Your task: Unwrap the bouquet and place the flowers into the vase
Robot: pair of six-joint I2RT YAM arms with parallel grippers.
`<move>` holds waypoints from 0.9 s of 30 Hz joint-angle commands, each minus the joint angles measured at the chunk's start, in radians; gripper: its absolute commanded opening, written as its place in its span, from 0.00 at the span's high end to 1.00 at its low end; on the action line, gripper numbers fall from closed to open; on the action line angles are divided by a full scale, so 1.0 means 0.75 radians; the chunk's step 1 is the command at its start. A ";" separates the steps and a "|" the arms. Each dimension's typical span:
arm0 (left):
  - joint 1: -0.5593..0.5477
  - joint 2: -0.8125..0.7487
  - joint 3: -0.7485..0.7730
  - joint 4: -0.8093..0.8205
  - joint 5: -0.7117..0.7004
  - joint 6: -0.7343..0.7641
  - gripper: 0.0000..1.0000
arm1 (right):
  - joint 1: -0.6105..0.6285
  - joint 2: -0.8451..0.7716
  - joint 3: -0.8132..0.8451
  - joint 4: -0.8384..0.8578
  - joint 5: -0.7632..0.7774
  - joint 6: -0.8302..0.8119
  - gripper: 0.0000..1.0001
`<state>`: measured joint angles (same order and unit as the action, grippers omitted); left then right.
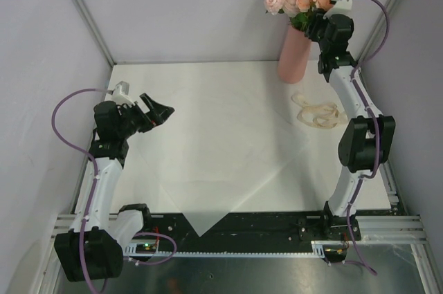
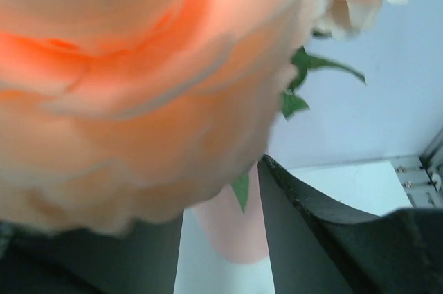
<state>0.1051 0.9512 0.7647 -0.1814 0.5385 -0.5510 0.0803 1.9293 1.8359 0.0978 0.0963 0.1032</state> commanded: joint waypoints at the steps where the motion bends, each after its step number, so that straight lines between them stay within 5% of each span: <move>1: 0.014 0.003 -0.012 0.044 0.022 -0.003 0.00 | 0.000 -0.226 -0.191 0.051 -0.033 0.048 0.48; 7: 0.012 -0.001 0.007 0.044 0.042 0.018 0.00 | 0.019 -0.539 -0.543 -0.040 -0.064 0.149 0.32; 17: -0.142 -0.097 0.060 0.047 -0.015 0.136 0.00 | 0.090 -0.898 -0.714 -0.793 -0.268 0.319 0.03; 27: -0.478 -0.202 0.090 0.044 -0.168 0.276 0.00 | 0.287 -1.381 -1.079 -0.821 -0.344 0.432 0.01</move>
<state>-0.2050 0.8307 0.7948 -0.1791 0.4725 -0.4103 0.2832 1.0191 1.1042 -0.5182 -0.0959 0.3557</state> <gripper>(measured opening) 0.996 0.991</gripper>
